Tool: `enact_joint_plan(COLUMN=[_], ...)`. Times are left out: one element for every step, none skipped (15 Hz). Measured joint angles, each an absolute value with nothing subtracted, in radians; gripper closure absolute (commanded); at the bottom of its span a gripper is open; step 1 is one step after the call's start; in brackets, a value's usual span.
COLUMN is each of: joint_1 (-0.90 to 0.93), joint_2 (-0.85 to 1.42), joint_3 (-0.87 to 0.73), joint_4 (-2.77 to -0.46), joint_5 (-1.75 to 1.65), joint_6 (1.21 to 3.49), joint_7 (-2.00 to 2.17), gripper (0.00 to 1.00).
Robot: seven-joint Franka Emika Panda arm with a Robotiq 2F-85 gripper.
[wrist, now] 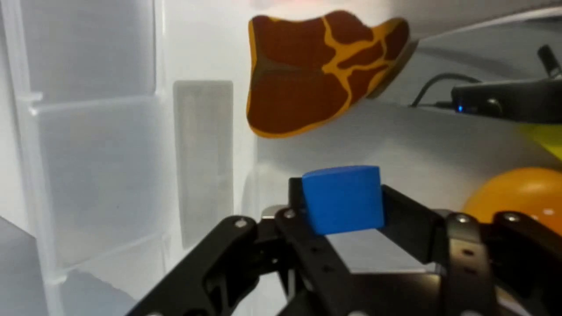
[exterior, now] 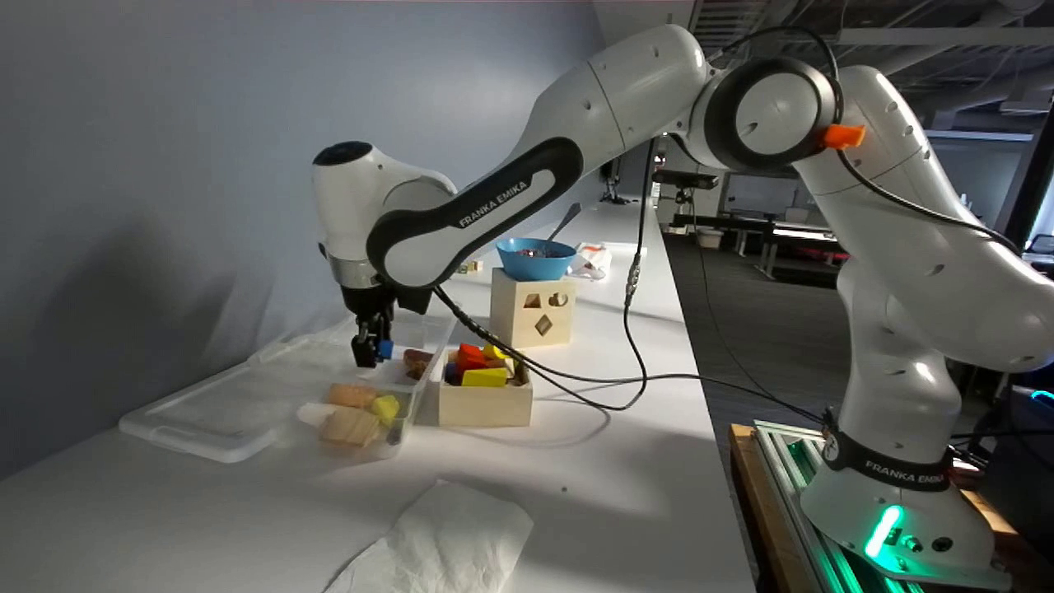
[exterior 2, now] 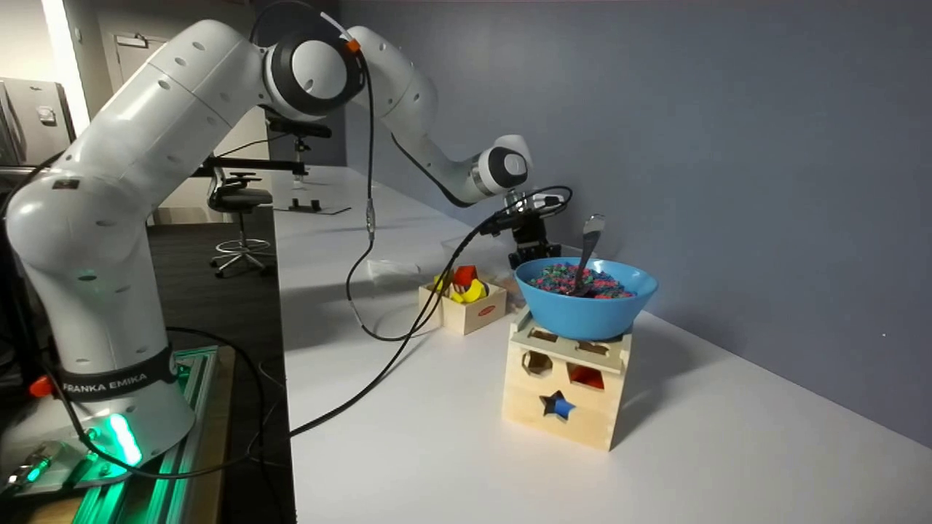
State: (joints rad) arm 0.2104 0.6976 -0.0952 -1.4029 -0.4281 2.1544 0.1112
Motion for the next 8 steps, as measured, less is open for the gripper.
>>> enact_joint_plan(joint_1=[0.21,0.209,0.205,0.197,0.187,0.173,0.155,0.136], joint_2=[0.674,0.648,0.618,0.585,0.549,0.51,0.472,0.433], joint_3=[-0.095,-0.093,-0.087,-0.076,-0.063,-0.047,-0.031,-0.016], joint_4=[-1.422,-1.445,-1.473,-1.507,-1.547,-1.592,-1.638,-1.685], joint_5=[-0.428,-0.428,-0.426,-0.422,-0.415,-0.403,-0.385,-0.362], joint_6=[2.191,2.227,2.261,2.296,2.33,2.359,2.385,2.406], joint_7=[0.114,0.114,0.107,0.091,0.065,0.035,-0.003,-0.041], gripper=[0.82,0.82,0.82,0.82,0.82,0.82,0.82,0.82])
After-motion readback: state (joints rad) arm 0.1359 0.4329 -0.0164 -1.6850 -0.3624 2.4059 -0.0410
